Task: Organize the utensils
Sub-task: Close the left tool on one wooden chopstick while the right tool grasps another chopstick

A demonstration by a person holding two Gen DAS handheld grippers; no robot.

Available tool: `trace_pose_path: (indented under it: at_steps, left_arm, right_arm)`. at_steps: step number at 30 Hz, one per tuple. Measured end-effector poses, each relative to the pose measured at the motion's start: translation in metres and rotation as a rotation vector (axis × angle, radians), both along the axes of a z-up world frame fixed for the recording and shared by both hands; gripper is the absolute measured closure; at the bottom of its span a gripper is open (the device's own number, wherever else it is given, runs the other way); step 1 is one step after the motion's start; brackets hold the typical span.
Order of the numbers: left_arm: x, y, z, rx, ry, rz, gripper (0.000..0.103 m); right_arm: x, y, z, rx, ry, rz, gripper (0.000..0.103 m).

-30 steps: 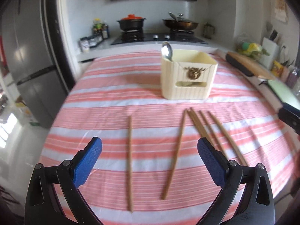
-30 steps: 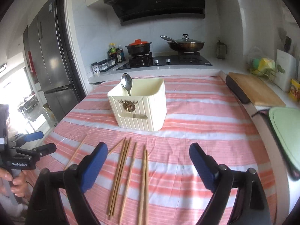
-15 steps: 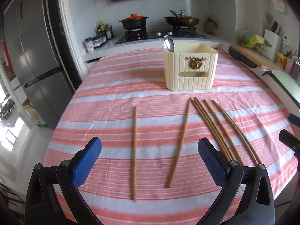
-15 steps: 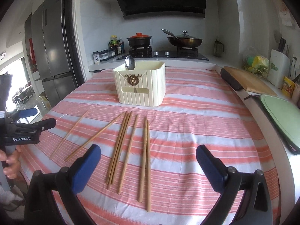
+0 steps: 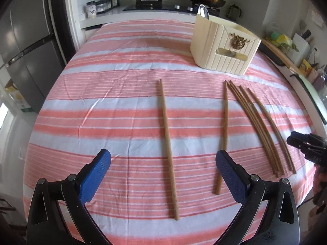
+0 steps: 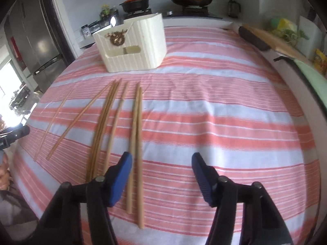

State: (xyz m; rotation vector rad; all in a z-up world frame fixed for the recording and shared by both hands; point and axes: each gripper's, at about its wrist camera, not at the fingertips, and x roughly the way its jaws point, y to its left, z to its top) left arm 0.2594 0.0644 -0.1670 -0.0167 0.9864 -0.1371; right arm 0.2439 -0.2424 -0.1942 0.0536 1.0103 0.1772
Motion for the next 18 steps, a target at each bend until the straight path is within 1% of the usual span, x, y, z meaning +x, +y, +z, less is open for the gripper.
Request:
trace_pose_path:
  at_steps: [1,3,4,8,10,11,12,13,14,15,16,18]
  left_arm:
    - [0.006,0.0,-0.006,0.025,0.01,0.006,0.002]
    - [0.012,0.001,-0.016,0.052,0.016,0.01,0.002]
    - [0.015,0.001,-0.021,0.067,0.026,0.015,0.002]
    - [0.022,0.0,-0.034,0.071,0.049,0.008,0.002]
    - [0.026,-0.003,-0.039,0.089,0.055,-0.004,0.003]
    - [0.029,-0.005,-0.043,0.107,0.061,-0.007,0.007]
    - [0.032,-0.006,-0.045,0.1,0.06,-0.01,0.008]
    - [0.033,-0.006,-0.044,0.087,0.059,-0.005,0.01]
    - [0.035,-0.005,-0.044,0.075,0.067,0.001,0.016]
    - [0.036,-0.005,-0.041,0.068,0.065,0.003,0.03]
    - [0.034,-0.004,-0.039,0.067,0.06,-0.001,0.038]
    - [0.031,-0.004,-0.036,0.054,0.06,-0.024,0.067]
  right_arm:
    - [0.007,0.008,-0.005,-0.023,0.019,0.028,0.063]
    - [0.017,0.018,-0.012,-0.075,0.037,0.043,0.075]
    - [0.019,0.018,-0.011,-0.081,0.031,0.036,0.075]
    - [0.024,0.014,-0.014,-0.057,0.077,0.049,0.079]
    - [0.023,0.021,-0.016,-0.11,0.083,0.1,0.079]
    - [0.024,0.022,-0.016,-0.12,0.087,0.11,0.079]
    - [0.027,0.021,-0.016,-0.114,0.094,0.103,0.079]
    - [0.031,0.02,-0.016,-0.114,0.095,0.092,0.084]
    - [0.037,0.017,-0.016,-0.122,0.092,0.079,0.088]
    - [0.04,0.015,-0.016,-0.124,0.091,0.063,0.096]
    - [0.041,0.012,-0.016,-0.115,0.092,0.044,0.096]
    - [0.036,0.006,-0.015,-0.114,0.089,0.017,0.096]
